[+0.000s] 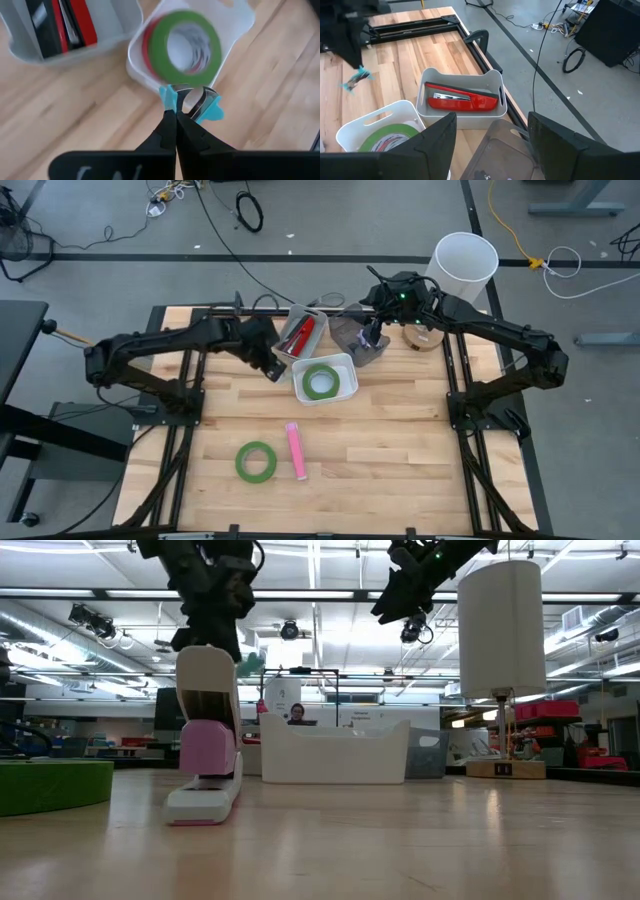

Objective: Pick and place Stapler, Stapler remover, tape
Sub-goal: Put the blue staple remover into the black bin

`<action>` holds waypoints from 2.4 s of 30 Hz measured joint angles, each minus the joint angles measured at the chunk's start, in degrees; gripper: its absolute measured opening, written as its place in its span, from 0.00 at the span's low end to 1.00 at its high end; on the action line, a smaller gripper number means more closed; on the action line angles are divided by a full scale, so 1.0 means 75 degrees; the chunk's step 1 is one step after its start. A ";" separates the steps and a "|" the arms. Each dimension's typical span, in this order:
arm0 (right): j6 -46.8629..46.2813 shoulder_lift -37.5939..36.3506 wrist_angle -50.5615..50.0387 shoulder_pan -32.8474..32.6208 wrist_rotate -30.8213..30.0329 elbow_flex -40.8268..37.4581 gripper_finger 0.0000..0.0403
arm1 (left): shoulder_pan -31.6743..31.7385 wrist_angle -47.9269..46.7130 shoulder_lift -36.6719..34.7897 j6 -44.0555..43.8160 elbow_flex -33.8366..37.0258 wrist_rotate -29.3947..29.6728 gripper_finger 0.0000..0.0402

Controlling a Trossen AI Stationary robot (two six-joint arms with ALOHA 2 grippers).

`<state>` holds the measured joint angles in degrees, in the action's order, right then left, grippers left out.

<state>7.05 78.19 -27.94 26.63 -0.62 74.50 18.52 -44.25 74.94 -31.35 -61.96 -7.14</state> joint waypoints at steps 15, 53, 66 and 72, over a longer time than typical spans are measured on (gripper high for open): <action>0.0331 -0.0086 -0.0097 0.0000 -0.0392 0.0000 0.61 | 0.0869 0.0451 0.0003 0.0953 -0.0733 -0.0243 0.00; 0.0543 -0.1699 -0.0117 0.0023 -0.0667 0.0000 0.61 | 0.1408 0.2931 0.0003 0.1352 -0.0733 -0.1429 0.00; 0.0500 -0.1698 -0.0181 0.0023 -0.0664 0.0000 0.61 | 0.1396 0.3231 0.0006 0.1355 -0.0733 -0.1486 0.00; 0.0498 -0.1696 -0.0181 0.0023 -0.0664 0.0000 0.61 | 0.1396 0.3286 0.0006 0.1355 -0.0733 -0.1486 0.00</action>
<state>10.79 65.47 -29.30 26.81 -5.61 74.50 28.99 -19.61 74.98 -21.19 -67.46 -18.28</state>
